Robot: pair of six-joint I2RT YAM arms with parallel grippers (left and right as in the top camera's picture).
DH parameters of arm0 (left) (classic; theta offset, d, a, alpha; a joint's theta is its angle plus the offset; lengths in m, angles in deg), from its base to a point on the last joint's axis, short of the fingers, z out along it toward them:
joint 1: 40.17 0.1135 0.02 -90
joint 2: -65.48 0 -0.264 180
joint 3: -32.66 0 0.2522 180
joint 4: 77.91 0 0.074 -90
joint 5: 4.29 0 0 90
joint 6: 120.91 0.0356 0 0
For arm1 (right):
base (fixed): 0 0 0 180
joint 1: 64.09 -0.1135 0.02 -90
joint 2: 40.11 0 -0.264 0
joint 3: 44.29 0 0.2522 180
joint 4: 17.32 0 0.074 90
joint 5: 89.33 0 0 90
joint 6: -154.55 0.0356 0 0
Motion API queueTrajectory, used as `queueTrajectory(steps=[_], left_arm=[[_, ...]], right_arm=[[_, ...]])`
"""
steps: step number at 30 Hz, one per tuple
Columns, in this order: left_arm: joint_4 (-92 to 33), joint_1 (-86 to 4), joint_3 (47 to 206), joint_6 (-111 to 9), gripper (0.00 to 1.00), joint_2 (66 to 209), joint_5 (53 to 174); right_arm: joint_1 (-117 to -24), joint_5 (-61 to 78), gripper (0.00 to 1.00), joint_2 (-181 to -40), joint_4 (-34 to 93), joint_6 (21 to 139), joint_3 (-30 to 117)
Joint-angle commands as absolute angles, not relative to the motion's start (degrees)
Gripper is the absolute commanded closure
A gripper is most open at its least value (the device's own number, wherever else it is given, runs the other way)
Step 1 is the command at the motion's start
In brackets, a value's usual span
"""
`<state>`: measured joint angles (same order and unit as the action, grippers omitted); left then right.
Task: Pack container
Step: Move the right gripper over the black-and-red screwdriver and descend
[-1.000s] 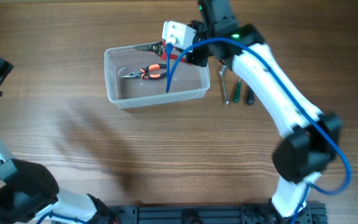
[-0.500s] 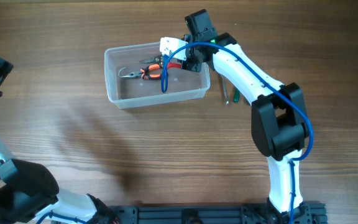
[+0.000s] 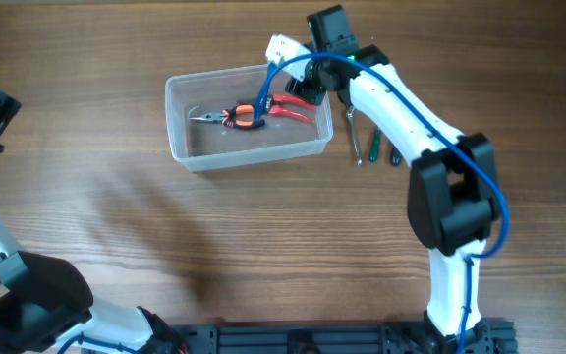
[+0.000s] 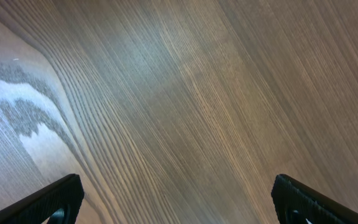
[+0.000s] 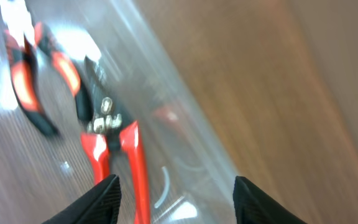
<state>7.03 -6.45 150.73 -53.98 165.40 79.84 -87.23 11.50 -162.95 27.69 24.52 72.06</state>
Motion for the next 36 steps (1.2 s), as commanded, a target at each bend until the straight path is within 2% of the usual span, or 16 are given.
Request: queueTrajectory(steps=[1, 6, 14, 23, 27, 30, 36], left_arm=[[7.0, -6.2, 150.5, -54.5, 0.0, 165.6, 80.3], [7.0, -6.2, 150.5, -54.5, 0.0, 165.6, 80.3], [7.0, -6.2, 150.5, -54.5, 0.0, 165.6, 80.3], [7.0, -6.2, 150.5, -54.5, 0.0, 165.6, 80.3], [7.0, -6.2, 150.5, -54.5, 0.0, 165.6, 80.3], [7.0, -6.2, 150.5, -54.5, 0.0, 165.6, 80.3], [7.0, -6.2, 150.5, -54.5, 0.0, 165.6, 80.3]], right_arm=[[-86.0, 8.5, 0.36, -148.1, 27.9, 45.5, 74.9], [-80.6, 4.8, 0.36, -139.0, 35.1, 58.7, 74.9], [-69.6, 4.4, 0.38, -142.5, 57.9, 83.7, 71.7], [-67.4, 6.7, 0.37, -151.8, 60.2, 86.0, 62.5], [-67.4, 7.3, 0.41, -154.8, 59.7, 87.2, 57.7], [-67.4, 8.1, 0.44, -155.0, 57.3, 87.2, 54.0], [-67.4, 8.1, 0.44, -155.0, 50.5, 87.0, 49.4]])
